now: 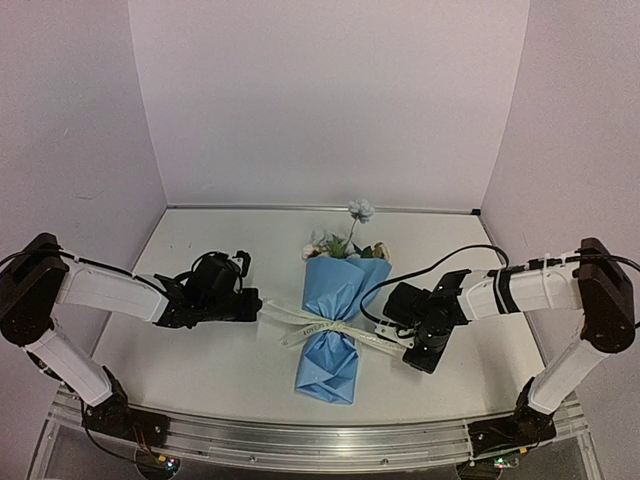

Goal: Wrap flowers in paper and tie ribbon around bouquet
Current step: Tie the half-tied ribbon around the folded bouquet.

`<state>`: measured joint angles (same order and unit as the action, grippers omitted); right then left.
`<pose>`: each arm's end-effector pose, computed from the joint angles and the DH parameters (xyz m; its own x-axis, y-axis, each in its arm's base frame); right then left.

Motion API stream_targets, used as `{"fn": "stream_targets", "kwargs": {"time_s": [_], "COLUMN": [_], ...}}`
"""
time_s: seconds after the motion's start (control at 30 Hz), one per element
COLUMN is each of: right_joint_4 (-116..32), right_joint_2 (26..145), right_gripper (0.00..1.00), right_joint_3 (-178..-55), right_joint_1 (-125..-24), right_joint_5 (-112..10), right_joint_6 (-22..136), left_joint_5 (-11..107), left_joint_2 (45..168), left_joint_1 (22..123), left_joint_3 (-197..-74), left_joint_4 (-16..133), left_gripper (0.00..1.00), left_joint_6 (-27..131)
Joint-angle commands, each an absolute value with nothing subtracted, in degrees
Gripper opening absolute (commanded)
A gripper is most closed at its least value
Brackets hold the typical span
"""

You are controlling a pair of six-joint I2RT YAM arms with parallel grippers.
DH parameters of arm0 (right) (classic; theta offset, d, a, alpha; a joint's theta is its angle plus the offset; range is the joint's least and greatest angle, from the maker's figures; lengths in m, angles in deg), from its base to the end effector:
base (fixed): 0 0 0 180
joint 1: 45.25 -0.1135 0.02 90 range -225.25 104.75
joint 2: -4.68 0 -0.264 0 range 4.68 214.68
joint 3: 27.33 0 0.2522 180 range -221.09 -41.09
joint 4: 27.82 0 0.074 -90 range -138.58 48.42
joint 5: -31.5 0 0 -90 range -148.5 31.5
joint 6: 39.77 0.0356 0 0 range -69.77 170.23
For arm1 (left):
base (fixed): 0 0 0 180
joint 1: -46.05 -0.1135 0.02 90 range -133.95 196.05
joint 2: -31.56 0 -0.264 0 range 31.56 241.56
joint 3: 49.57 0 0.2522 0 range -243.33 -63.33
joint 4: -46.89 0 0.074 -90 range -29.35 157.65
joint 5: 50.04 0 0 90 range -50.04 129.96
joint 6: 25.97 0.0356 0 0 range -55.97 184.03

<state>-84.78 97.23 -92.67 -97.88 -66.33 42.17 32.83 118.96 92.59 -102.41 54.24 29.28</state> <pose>0.1660 0.2094 0.1532 -0.4886 -0.8687 -0.0816 -0.8559 0.4954 -0.1484 0.2076 -0.2126 0.1611 -0.7518 -0.0289 -0.6587 0.2777 0.8922 -0.3561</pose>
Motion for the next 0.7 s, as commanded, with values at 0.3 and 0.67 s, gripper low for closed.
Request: {"fn": "stream_targets", "kwargs": {"time_s": [0.3,0.67], "right_joint_4": [-86.0,-84.4], "right_joint_2": [94.4,92.2], "right_gripper": [0.00,0.00], "right_joint_3": [-89.6,-86.6], "right_joint_1": [-96.4,-93.9], "right_joint_5": [-69.3,-68.2], "right_joint_6": [45.3,48.1], "left_joint_5": [30.3,30.4], "left_joint_2": [118.3,117.5], "left_joint_1": [92.2,90.0], "left_joint_3": [-100.5,-98.8], "left_joint_4": [57.0,57.2], "left_gripper": [0.00,0.00], "left_joint_6": [26.1,24.7]}}
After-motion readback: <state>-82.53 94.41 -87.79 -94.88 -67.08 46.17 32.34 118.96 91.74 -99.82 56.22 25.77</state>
